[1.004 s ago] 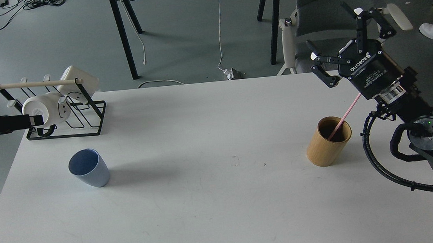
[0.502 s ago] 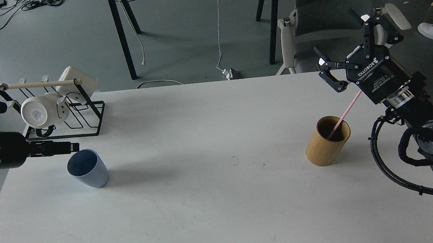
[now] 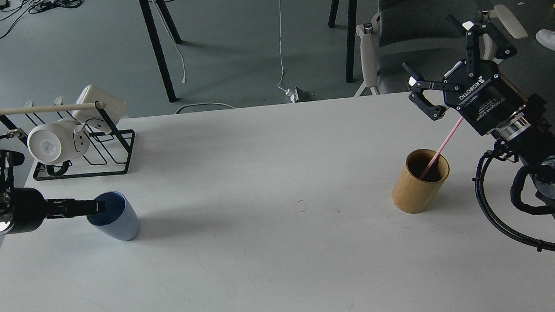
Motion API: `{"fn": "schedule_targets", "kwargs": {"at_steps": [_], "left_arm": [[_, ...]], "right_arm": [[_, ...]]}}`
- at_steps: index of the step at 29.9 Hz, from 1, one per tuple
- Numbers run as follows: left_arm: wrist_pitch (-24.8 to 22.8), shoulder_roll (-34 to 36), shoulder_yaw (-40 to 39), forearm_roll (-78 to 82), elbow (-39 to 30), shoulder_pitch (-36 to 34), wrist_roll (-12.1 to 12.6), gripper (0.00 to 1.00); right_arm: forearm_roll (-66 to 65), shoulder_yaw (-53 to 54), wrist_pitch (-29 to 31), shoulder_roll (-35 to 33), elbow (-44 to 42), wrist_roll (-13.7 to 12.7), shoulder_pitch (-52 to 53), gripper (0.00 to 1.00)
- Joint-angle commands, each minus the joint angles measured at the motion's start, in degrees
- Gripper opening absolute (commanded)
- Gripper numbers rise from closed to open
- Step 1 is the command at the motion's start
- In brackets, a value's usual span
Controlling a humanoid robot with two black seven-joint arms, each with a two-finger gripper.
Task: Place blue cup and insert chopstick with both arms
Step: 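Lower the left gripper and reach to the side of the blue cup, then grasp the blue cup with the left gripper and lift it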
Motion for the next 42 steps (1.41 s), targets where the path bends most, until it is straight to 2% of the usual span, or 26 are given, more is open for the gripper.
{"fn": "schedule_targets", "kwargs": {"at_steps": [1, 2, 5, 8, 13, 14, 18, 21, 23, 24, 27, 37, 42], "left_arm": [[0.12, -0.88, -0.07, -0.12, 0.06, 0.22, 0.00, 0.96], [0.12, -0.88, -0.07, -0.12, 0.06, 0.22, 0.00, 0.95], [0.12, -0.97, -0.07, -0.12, -0.12, 0.22, 0.00, 0.83], [0.03, -0.97, -0.07, -0.03, -0.38, 0.40, 0.00, 0.81], [0.03, -0.70, -0.07, -0.03, -0.65, 1.01, 0.00, 0.67], [0.03, -0.62, -0.07, -0.03, -0.65, 1.01, 0.00, 0.63], [1.08, -0.53, -0.15, -0.12, -0.73, 1.10, 0.00, 0.33], [4.60, -0.61, -0.07, -0.38, -0.74, 1.19, 0.00, 0.25], [4.69, -0.62, -0.07, -0.47, -0.82, 1.19, 0.00, 0.18], [4.69, -0.62, -0.07, -0.38, -0.82, 1.19, 0.00, 0.11], [4.60, -0.18, -0.07, -0.47, -1.52, 1.28, 0.00, 0.06], [5.48, 5.36, -1.47, -1.00, -11.36, 0.93, 0.00, 0.02], [4.87, 7.21, -5.42, -1.52, -18.56, -0.30, 0.00, 0.03]], "right_arm": [[-0.04, 0.20, 0.00, 0.00, 0.08, 0.00, -0.79, 0.95], [-0.04, 0.21, 0.00, 0.00, 0.17, 0.00, -0.97, 0.95], [0.05, 0.21, 0.00, -0.09, 0.08, 0.00, -1.41, 0.95], [-0.04, 0.29, 0.00, -0.09, 0.17, 0.00, -1.85, 0.95], [-0.04, 0.21, 0.00, -0.09, 0.08, 0.00, -2.02, 0.95], [0.05, 0.21, 0.00, 0.00, 0.08, 0.00, -2.02, 0.95], [-0.04, 0.29, 0.00, 0.00, 0.08, 0.00, -2.02, 0.95], [0.05, 0.29, 0.00, -0.09, 0.26, 0.00, -1.94, 0.95], [0.05, 0.29, 0.00, -0.09, 0.35, 0.00, -2.02, 0.95], [0.05, 0.29, 0.00, -0.09, 0.35, 0.00, -2.02, 0.95], [-0.04, 0.21, 0.00, -0.17, 0.61, 0.00, -2.20, 0.95], [-0.04, 0.29, 0.00, -0.44, 0.52, 0.00, -2.29, 0.95], [-0.04, 0.56, 0.00, -0.53, 0.08, 0.00, -2.20, 0.95]]}}
